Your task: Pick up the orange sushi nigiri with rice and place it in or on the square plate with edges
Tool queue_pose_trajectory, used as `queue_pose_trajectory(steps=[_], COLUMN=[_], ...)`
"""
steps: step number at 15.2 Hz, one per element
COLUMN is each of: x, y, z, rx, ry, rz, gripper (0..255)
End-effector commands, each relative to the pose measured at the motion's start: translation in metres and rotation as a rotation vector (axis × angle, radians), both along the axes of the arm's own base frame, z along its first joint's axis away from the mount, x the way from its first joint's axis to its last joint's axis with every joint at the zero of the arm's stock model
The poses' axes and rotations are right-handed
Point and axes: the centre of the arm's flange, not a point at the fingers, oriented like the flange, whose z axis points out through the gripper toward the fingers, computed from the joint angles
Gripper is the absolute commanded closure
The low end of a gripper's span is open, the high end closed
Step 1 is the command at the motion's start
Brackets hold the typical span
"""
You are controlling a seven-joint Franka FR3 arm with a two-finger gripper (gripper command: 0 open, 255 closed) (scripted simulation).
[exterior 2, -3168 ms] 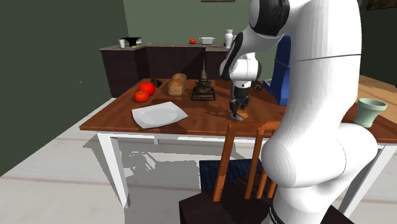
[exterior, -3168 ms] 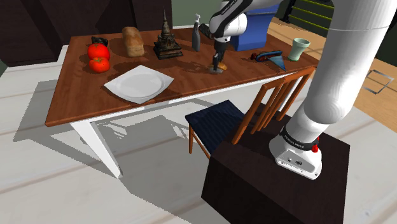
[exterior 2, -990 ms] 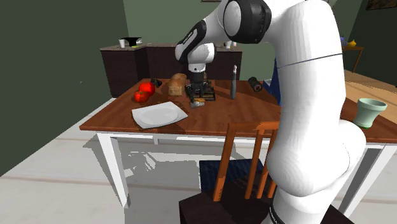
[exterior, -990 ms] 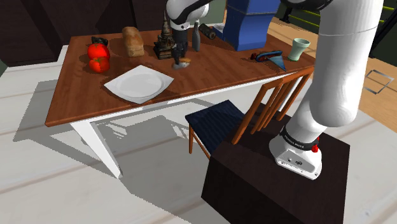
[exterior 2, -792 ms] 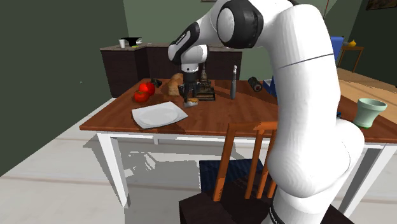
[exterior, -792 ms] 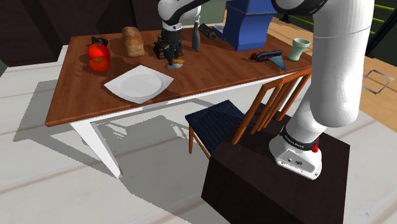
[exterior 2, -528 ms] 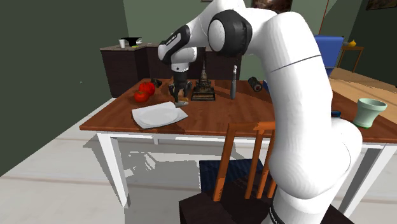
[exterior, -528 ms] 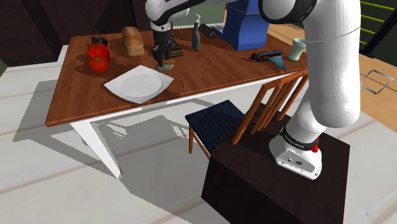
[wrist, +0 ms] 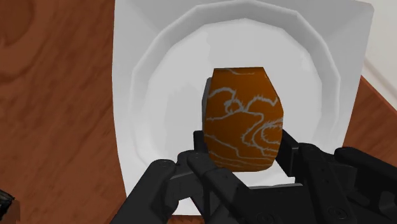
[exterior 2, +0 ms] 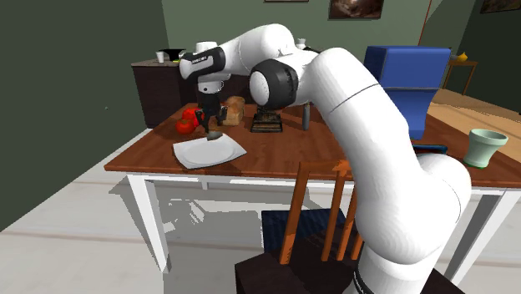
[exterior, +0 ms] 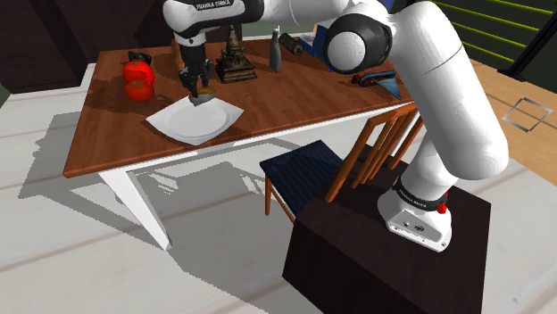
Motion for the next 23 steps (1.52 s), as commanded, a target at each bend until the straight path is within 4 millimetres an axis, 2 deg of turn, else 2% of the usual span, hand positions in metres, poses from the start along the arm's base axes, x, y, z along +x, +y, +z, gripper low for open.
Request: queue_pose_trajectory(steps=[1, 14, 22, 23], x=[0.014, 0.014, 0.014, 0.014], y=[0.027, 0.027, 0.027, 0.027], z=[-0.001, -0.069, -0.072, -0.073], rx=[0.0, 0.0, 0.0, 0.0], ry=[0.001, 0.001, 0.001, 0.001], rz=[0.0, 0.0, 0.0, 0.0], gripper=[255, 255, 255, 0])
